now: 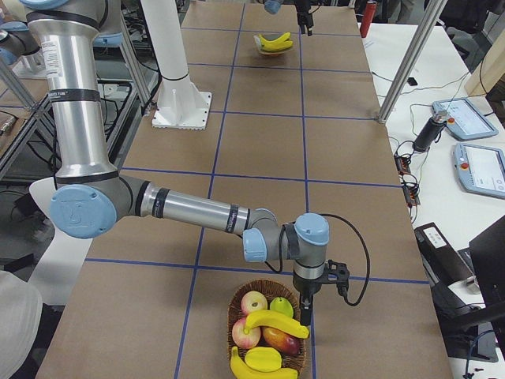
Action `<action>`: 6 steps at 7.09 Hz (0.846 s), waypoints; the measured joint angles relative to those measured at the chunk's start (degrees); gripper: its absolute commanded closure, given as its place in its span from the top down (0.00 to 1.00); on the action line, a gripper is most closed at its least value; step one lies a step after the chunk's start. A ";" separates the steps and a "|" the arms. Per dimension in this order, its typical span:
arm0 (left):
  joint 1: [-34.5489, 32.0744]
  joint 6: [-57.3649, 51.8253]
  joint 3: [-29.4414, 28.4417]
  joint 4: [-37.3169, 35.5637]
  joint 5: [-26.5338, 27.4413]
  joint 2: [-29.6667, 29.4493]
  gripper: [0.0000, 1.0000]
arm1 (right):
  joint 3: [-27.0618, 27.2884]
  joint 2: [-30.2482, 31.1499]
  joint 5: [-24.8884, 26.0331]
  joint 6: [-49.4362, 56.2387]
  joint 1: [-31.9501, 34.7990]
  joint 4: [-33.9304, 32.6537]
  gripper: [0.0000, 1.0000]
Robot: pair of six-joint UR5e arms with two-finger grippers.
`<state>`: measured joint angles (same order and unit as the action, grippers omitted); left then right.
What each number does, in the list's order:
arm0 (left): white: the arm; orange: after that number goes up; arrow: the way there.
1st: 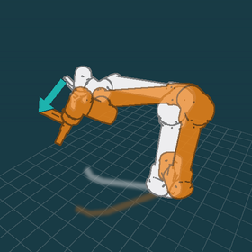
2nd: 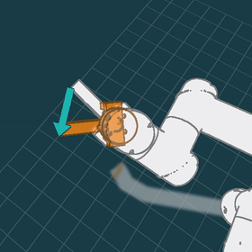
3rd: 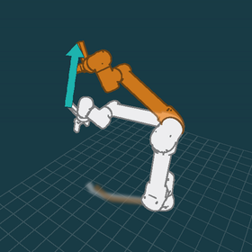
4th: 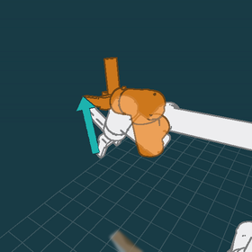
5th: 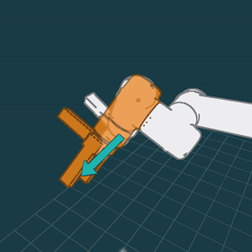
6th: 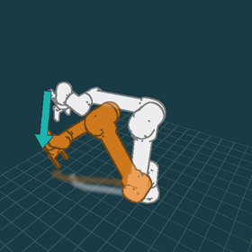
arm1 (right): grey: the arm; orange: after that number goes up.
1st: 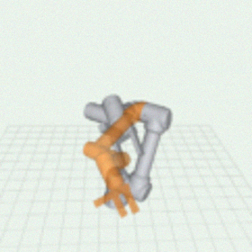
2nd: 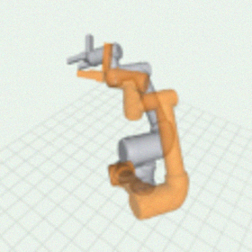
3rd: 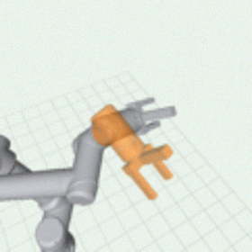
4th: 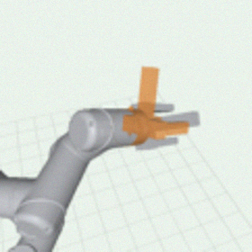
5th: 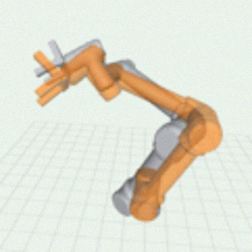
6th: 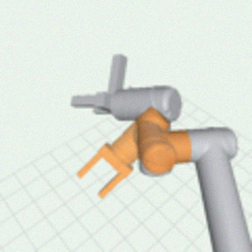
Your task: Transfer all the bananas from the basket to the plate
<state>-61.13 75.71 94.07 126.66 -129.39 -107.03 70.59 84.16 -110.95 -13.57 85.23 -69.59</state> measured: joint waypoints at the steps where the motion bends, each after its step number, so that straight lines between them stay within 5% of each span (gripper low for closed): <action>1: 0.84 -3.83 0.94 -1.67 1.44 -0.56 1.00 | -1.41 -0.24 0.47 -0.03 -0.01 0.96 1.00; 4: 3.09 -24.26 9.81 -28.89 10.63 -5.35 1.00 | -3.42 -0.18 0.73 -0.05 -0.04 1.48 1.00; 6: 4.99 -27.04 12.17 -36.28 12.67 -7.46 1.00 | -4.58 -0.19 0.79 -0.05 -0.04 1.55 1.00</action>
<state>-56.13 48.67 106.24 90.37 -116.72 -114.49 66.01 83.97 -110.16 -13.62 85.19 -68.04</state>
